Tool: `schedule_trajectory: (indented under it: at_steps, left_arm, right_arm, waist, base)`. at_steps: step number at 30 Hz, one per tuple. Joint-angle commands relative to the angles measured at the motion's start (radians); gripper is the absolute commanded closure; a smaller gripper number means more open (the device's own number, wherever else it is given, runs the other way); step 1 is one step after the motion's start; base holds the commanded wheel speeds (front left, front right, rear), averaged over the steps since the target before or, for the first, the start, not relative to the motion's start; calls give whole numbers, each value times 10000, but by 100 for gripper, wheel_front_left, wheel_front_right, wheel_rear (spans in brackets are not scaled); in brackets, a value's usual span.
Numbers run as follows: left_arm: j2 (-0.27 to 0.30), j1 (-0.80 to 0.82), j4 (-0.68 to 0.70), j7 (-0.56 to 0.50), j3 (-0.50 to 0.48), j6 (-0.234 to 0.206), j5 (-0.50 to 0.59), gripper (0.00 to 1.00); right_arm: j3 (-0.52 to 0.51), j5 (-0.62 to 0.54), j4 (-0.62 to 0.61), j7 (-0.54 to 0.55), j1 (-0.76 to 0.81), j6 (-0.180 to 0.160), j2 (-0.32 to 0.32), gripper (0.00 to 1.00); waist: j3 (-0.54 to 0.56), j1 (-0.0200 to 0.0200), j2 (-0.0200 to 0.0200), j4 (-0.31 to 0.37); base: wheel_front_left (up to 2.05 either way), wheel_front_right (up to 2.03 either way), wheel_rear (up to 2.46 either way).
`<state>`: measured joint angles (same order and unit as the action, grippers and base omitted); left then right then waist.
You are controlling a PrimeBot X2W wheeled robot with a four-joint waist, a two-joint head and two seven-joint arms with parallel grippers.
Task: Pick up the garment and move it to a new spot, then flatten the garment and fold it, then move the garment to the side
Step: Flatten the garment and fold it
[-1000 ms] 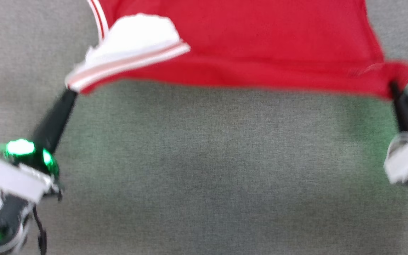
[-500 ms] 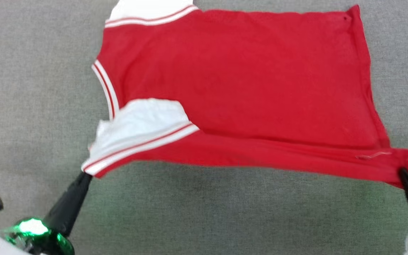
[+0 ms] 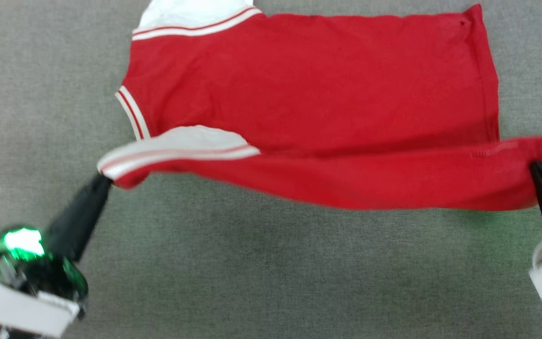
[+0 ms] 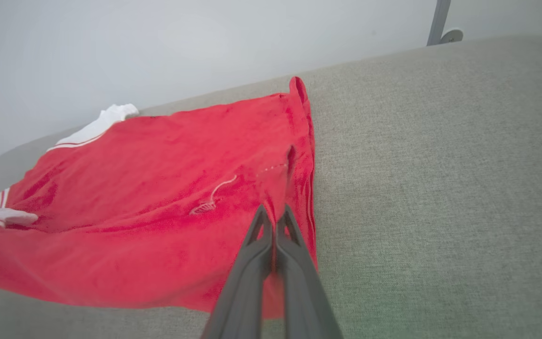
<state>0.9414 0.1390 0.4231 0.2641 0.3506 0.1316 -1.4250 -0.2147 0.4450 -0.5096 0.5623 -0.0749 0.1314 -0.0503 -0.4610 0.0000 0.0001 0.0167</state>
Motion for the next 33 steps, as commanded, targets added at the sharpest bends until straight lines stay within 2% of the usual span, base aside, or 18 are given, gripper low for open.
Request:
schedule_trajectory:
  at_steps: [1, 5, 10, 21, 22, 23, 24, 25, 26, 27, 28, 29, 33]
  left_arm:
    - [8, 358, -125, -10, 56, -22, -48, 100]
    - [-141, 1151, -695, -9, 84, -22, -177, 100]
    - [-571, 1880, -2047, -7, 93, -22, -114, 100]
    - [-938, 2971, -4626, -9, 1651, -25, 713, 100]
    - [-953, 3046, -4719, -9, 1730, -23, 733, 90]
    - [-930, 3109, -4788, -11, 1786, -25, 810, 72]
    - [-889, 3155, -4838, -9, 1820, -25, 864, 41]
    - [-849, 3165, -4876, -9, 1856, -25, 898, 0]
    - [-791, 3182, -4887, -9, 1902, -25, 912, 0]
    - [-726, 3196, -4851, -9, 1944, -25, 917, 0]
    - [-638, 3207, -4773, -7, 2028, -22, 895, 0]
    - [-475, 3221, -4705, -7, 2153, -22, 926, 0]
    - [367, 3437, -4384, -7, 2608, -23, 812, 0]
  right_arm:
    - [83, -164, 257, 39, -362, -16, 4, 100]
    - [48, -475, 1005, -95, -1315, -16, -2, 100]
    - [-196, -629, 1936, -621, -1891, -18, -1, 100]
    - [507, -1304, 3820, -1890, -2523, -18, 9, 100]
    - [537, -1294, 3901, -2008, -2581, -18, 10, 100]
    - [578, -1341, 3960, -2126, -2612, -16, 9, 100]
    - [603, -1379, 4024, -2252, -2656, -16, 10, 100]
    - [612, -1426, 4086, -2381, -2689, -16, 10, 100]
    - [619, -1476, 4138, -2491, -2705, -16, 4, 87]
    - [624, -1485, 4184, -2583, -2703, -16, 4, 52]
    - [618, -1514, 4209, -2651, -2674, -16, 3, 4]
    - [615, -1555, 4221, -2682, -2629, -16, 1, 0]
    - [595, -1506, 4159, -2856, -2413, -16, 1, 0]
  waist:
    - [-197, 0, -1, 67]
    - [-531, 0, -1, 86]
    - [-946, 0, -1, -11]
    - [-1206, 0, -1, -11]
    - [-1171, 0, -1, -14]
    - [-1123, 0, -1, -17]
    - [-1062, 0, -1, -23]
    - [-984, 0, -1, -37]
    - [-902, 0, -1, -50]
    - [-803, 0, -1, -62]
    - [-703, 0, -1, -81]
    - [-598, 0, -1, -96]
    - [-196, 0, -1, -131]
  base:
    - [0, 0, 0]
    - [0, 0, 0]
    - [0, 0, 0]
    - [0, 0, 0]
    - [0, 0, 0]
    - [0, 0, 0]
    - [0, 0, 0]
    - [0, 0, 0]
    - [0, 0, 0]
    - [0, 0, 0]
    - [0, 0, 0]
    - [0, 0, 0]
    - [0, 0, 0]
